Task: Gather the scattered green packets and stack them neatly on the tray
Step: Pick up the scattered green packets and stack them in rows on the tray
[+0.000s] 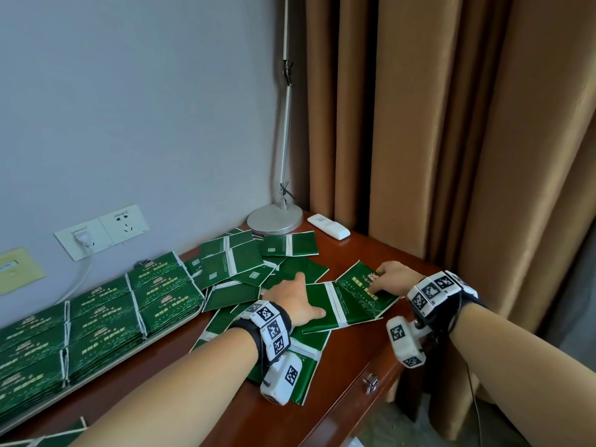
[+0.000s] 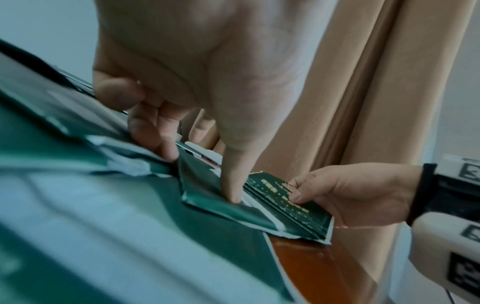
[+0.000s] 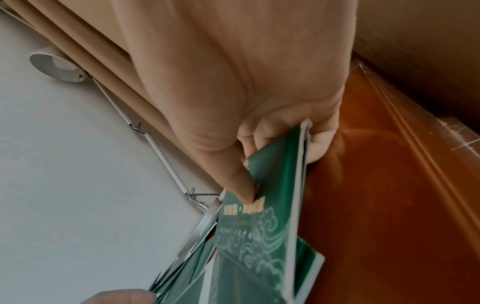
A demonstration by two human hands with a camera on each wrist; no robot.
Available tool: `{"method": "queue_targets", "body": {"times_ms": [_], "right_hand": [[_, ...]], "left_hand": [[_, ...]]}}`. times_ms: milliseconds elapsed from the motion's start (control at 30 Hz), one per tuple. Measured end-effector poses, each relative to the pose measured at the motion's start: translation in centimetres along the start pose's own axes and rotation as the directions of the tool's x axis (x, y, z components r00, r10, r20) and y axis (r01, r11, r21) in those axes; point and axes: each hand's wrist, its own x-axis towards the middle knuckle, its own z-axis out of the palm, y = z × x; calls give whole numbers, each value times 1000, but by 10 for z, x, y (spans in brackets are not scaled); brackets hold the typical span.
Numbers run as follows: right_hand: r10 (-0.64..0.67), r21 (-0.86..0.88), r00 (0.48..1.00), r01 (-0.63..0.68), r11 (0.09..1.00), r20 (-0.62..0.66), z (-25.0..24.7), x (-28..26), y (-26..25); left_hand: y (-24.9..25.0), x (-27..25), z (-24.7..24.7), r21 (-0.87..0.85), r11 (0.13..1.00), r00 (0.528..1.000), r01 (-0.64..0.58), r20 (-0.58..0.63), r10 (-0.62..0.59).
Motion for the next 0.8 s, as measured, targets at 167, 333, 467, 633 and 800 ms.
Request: {"method": "queue_targets", "body": {"times_ms": [167,333,467,633,800], "right_hand": [[4,-37,1000,-4,999,10,-1,-3,1],[7,-42,1000,-6,999,14,-1,-4,2],[2,39,999,-3,999,33,-2,-3,2],[-7,122,998,-1,993,65,-7,6,9],[5,185,998,-17,983,63,-4,19,22]], "left_hand": [[3,3,2,-144,990,999,0,40,6],[13,3,2,-284,959,1000,-12,-24,5],[14,7,-3,-406,914,999,-15,-54,-8],[8,9,-32,-463,884,990,-63,-139,-2],[15,0,-48,-404,887,970,-224,-181,162]]}}
